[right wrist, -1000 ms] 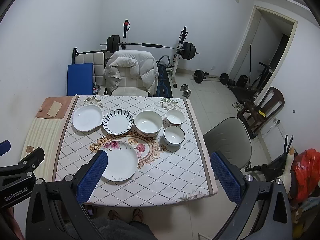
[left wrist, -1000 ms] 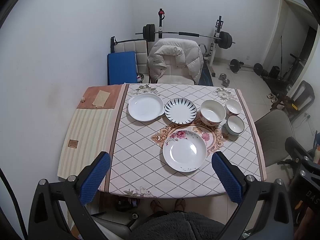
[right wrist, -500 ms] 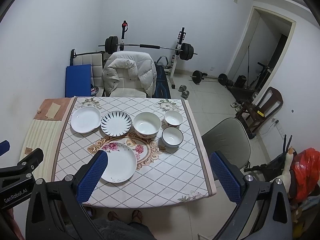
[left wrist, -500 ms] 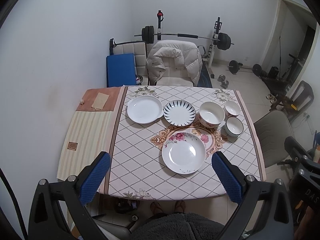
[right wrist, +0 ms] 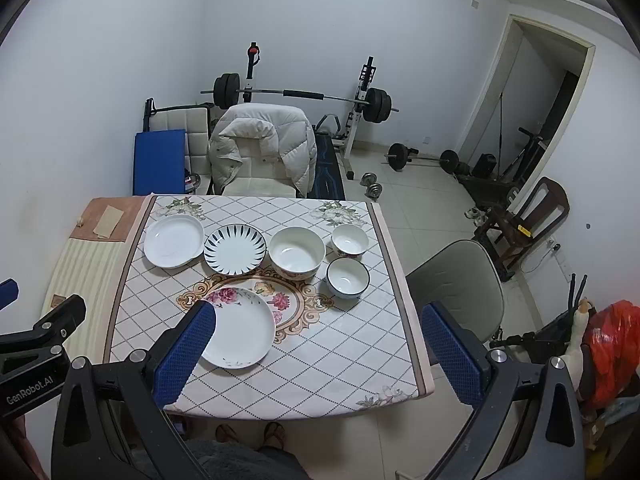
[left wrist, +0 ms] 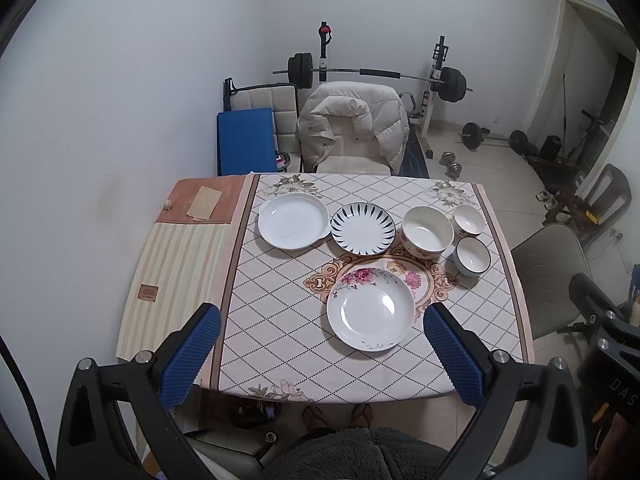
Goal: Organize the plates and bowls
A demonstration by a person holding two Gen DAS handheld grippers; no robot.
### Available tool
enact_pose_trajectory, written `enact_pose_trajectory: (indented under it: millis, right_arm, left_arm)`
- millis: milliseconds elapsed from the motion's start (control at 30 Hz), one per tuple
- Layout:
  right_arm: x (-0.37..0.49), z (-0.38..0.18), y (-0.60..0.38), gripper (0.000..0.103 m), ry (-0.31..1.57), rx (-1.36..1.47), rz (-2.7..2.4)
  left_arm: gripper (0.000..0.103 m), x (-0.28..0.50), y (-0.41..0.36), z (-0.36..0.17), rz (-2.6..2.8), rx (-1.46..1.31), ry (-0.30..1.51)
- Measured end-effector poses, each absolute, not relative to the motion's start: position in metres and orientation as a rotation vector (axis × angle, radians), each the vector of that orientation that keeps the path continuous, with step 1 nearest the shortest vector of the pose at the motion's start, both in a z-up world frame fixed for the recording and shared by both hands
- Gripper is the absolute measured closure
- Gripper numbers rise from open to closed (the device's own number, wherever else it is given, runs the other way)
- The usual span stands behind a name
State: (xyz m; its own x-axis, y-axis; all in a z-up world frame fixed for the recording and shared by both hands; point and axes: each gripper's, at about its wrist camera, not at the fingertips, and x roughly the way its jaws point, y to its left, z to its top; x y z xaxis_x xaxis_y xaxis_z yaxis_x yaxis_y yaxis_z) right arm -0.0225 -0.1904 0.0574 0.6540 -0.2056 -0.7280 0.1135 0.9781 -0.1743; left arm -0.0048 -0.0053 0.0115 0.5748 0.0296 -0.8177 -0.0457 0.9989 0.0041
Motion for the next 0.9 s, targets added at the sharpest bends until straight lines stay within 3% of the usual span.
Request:
enact_pose_trajectory:
  millis: [467, 600, 900]
  right_arm:
    - [0.005, 0.019, -0.206, 0.0, 0.844, -0.118, -0.174]
    - [0.048, -0.036, -0.215, 0.0, 0.907, -0.14, -0.104]
    - [0.155, -0.222, -0.243, 0.0, 1.259, -0.034, -0.02]
  left_arm:
    - [0.0, 0.02, -0.004, -0.01, 0.074, -0.02, 0.949]
    - [0.0, 0.058, -0.008, -0.047, 0.085, 0.068, 0.95]
    - [0.0, 0.153, -0.003, -0.208, 0.084, 0.097, 1.23]
